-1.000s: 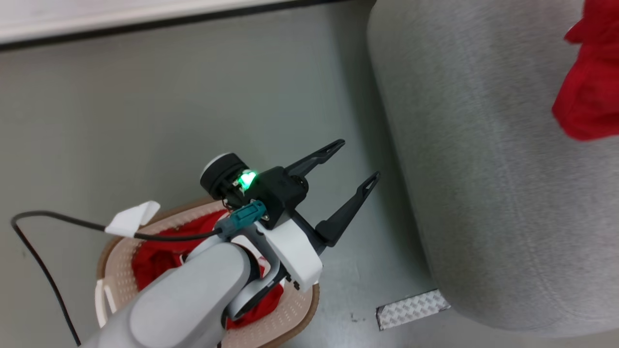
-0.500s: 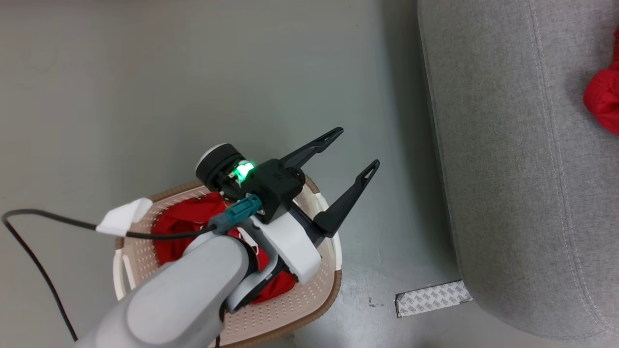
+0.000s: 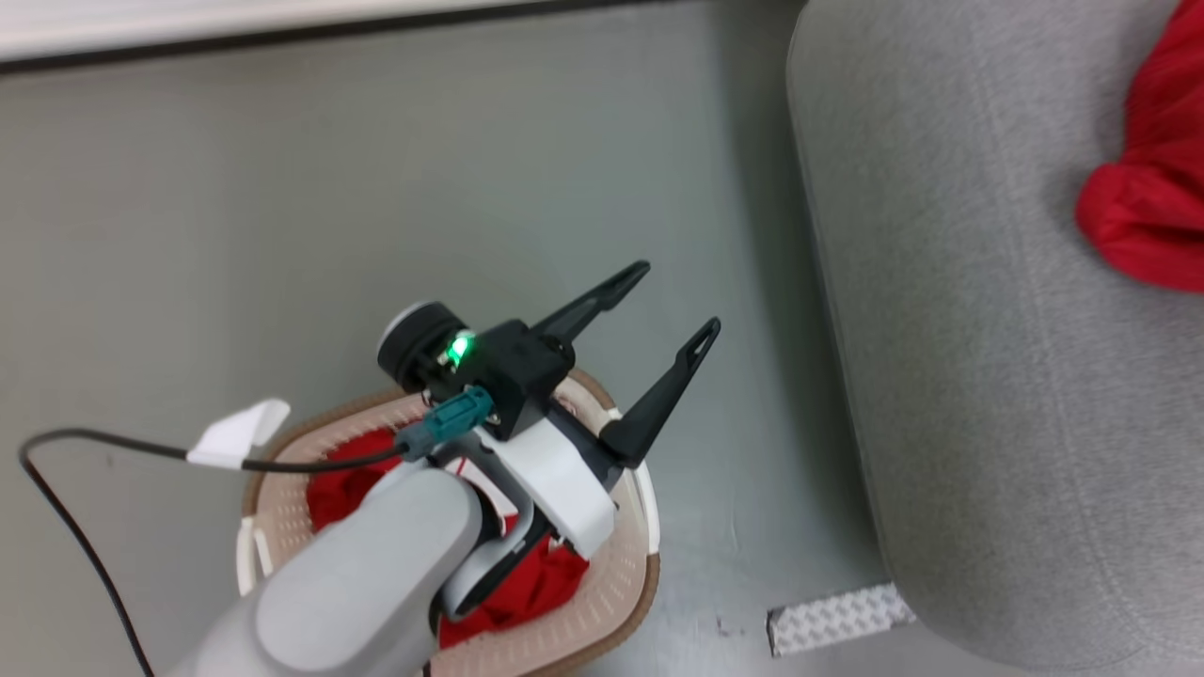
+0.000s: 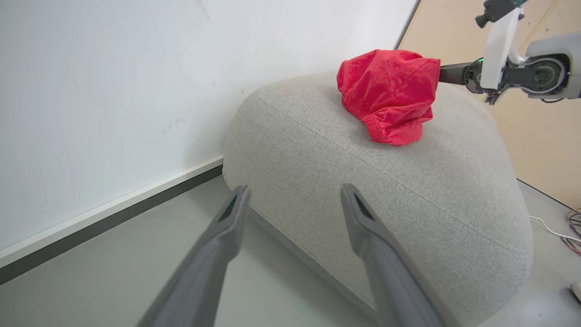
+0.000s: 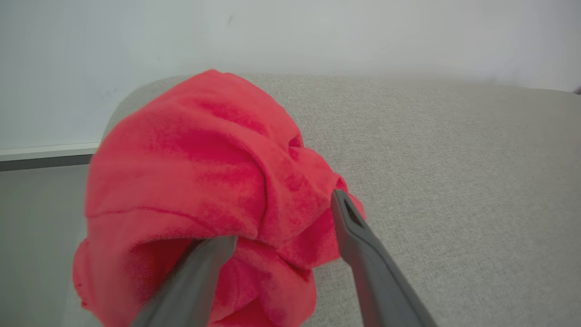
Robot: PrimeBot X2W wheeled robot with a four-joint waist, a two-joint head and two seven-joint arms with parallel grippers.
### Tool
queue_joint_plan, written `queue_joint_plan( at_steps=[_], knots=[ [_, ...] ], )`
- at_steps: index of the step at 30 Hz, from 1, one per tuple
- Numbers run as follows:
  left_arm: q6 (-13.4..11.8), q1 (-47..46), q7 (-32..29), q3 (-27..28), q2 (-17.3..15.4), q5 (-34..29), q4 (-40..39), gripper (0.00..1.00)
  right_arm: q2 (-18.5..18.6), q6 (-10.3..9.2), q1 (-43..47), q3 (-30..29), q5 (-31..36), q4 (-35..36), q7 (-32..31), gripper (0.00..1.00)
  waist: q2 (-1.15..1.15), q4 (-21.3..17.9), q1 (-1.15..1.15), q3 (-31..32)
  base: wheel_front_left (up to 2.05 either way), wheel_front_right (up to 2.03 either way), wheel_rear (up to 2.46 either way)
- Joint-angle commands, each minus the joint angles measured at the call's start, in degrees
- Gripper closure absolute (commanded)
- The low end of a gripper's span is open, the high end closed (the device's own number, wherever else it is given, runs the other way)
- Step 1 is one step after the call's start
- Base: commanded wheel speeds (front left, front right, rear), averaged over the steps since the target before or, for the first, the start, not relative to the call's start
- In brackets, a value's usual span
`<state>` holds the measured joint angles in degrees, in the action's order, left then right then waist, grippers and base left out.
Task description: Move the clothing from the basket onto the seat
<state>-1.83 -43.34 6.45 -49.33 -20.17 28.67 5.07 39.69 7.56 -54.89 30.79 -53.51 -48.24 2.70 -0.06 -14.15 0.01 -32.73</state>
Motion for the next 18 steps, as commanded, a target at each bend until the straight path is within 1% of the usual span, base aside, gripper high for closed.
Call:
queue_joint_plan(
  at_steps=[1, 6, 11, 16, 18],
  knots=[
    [0.00, 1.24, 0.95, -0.07, 0.31, 0.54, 0.73, 0.00, 0.65, -0.14, 0.85, 1.12, -0.34, 0.01, 0.19, 0.00, 0.00, -0.23, -0.01, 2.83, 0.00, 0.00, 0.00],
    [-0.19, 3.46, 3.19, 0.09, 1.10, 2.10, 3.04, 0.00, 2.49, -0.14, 2.52, 5.60, -0.27, 1.34, 0.60, 0.00, 0.00, -0.37, -0.01, 8.71, 0.00, 0.00, 0.00],
    [-0.61, 5.93, 4.97, 0.79, 1.55, 3.63, 4.60, 0.00, 4.94, -0.14, 4.09, 9.23, -0.77, 4.20, 1.99, 0.00, 0.00, -0.10, -0.01, 14.64, 0.00, 0.00, 0.00],
    [-1.43, 8.42, 6.37, 1.95, 1.37, 5.03, 5.17, 0.00, 6.82, -0.14, 4.98, 11.66, -0.75, 8.11, 4.03, 0.00, 0.00, 0.93, -0.01, 20.12, 0.00, 0.00, 0.00],
    [-1.88, 9.41, 6.89, 2.59, 1.09, 5.74, 5.29, 0.00, 6.86, -0.14, 5.13, 11.63, -1.45, 9.89, 5.32, 0.00, 0.00, 1.48, -0.01, 22.19, 0.00, 0.00, 0.00]
  ],
)
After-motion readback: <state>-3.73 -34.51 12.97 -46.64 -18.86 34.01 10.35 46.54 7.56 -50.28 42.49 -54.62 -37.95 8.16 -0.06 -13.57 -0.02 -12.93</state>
